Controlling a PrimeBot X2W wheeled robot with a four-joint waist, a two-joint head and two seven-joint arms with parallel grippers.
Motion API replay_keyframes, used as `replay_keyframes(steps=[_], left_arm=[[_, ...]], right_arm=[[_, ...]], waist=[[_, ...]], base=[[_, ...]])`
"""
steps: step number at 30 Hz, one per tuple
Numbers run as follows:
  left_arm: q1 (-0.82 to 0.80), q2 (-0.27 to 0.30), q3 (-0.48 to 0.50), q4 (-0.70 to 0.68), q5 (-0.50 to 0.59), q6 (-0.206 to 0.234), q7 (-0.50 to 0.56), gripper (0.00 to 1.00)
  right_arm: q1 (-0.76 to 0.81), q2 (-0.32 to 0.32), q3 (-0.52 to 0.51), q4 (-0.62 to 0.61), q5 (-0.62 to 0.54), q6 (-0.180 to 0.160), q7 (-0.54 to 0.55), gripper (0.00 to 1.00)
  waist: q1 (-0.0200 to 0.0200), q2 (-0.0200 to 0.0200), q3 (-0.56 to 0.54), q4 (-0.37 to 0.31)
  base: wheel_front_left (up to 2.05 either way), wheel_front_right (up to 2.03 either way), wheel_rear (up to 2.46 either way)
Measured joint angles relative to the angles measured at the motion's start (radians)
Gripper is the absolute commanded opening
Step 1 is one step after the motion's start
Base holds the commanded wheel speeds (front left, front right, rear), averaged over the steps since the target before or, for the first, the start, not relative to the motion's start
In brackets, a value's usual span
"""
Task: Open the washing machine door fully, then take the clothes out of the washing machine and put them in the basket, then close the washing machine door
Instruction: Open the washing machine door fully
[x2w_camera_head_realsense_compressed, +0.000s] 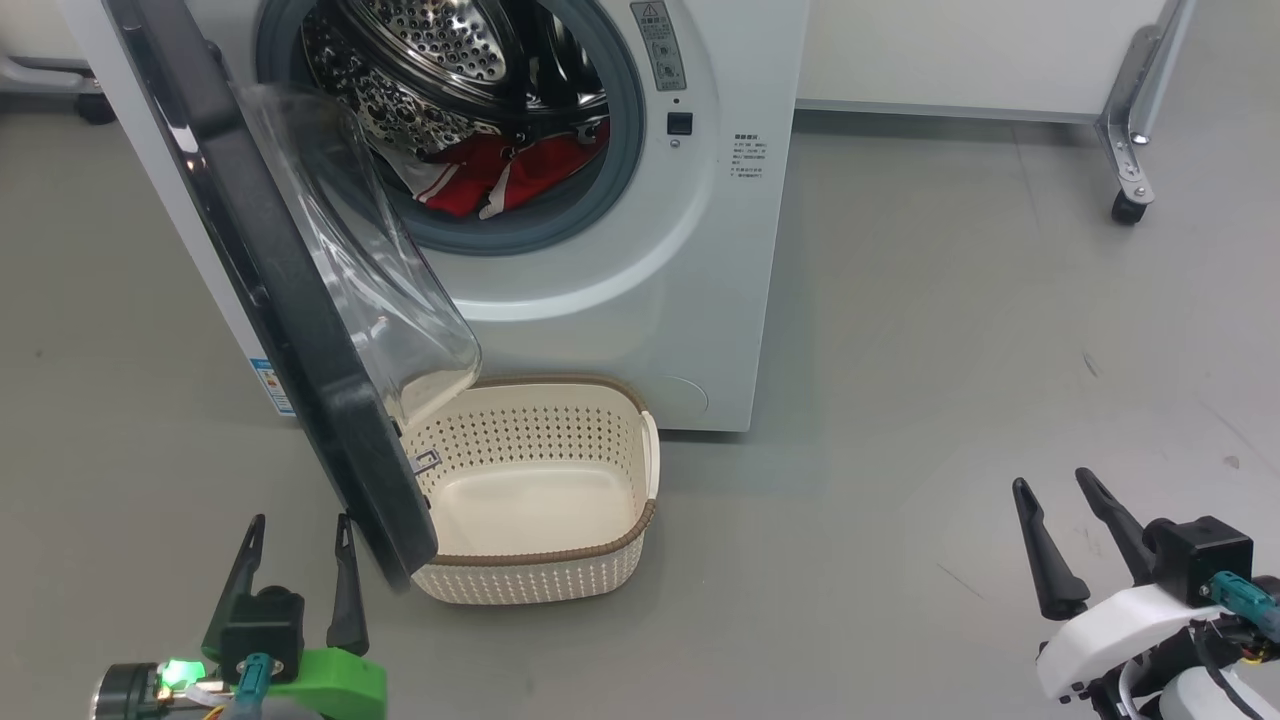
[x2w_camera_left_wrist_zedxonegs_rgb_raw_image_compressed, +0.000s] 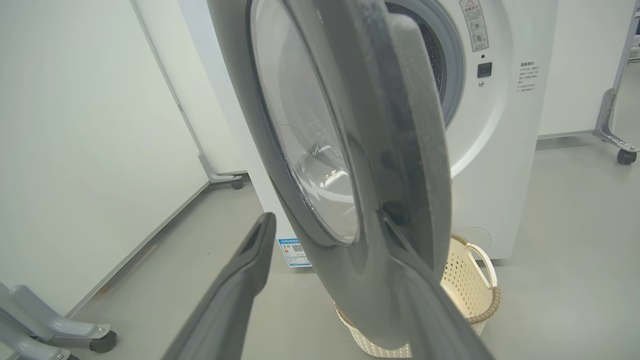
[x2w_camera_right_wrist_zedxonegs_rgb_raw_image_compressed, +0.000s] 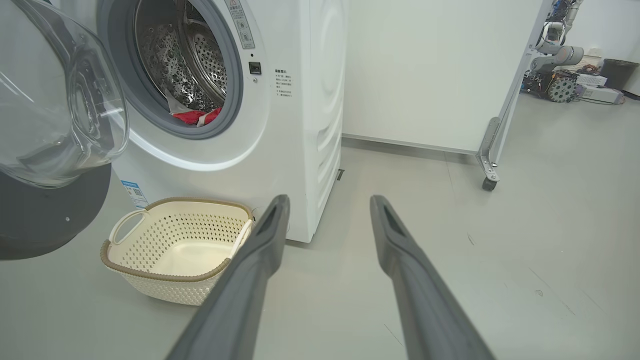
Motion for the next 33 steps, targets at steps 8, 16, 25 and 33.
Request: replay_keyframes(steps=[8, 16, 25, 33], left_arm=[[0.011, 0.000, -0.004, 0.002, 0.000, 0.000, 0.000, 1.00], [0.012, -0.001, 0.002, 0.002, 0.000, 0.000, 0.000, 1.00], [0.014, -0.001, 0.000, 0.005, -0.002, 0.000, 0.000, 1.00], [0.017, -0.001, -0.009, 0.005, -0.015, 0.000, 0.000, 1.00]], right_arm=[[0.042, 0.046, -0.106, -0.009, -0.051, 0.000, -0.001, 1.00], [0.061, 0.095, -0.141, -0.049, -0.095, 0.000, -0.001, 1.00], [0.075, 0.118, -0.161, -0.082, -0.135, 0.000, -0.001, 1.00], [0.099, 0.137, -0.184, -0.097, -0.151, 0.000, -0.001, 1.00]], waist=[[0.0000, 0.0000, 0.005, 0.010], [0.0000, 0.0000, 0.008, 0.021], [0.0000, 0.0000, 0.009, 0.027], [0.0000, 0.0000, 0.011, 0.031]], base=[[0.00, 0.00, 0.00], [0.00, 0.00, 0.00], [0.00, 0.00, 0.00], [0.00, 0.00, 0.00]])
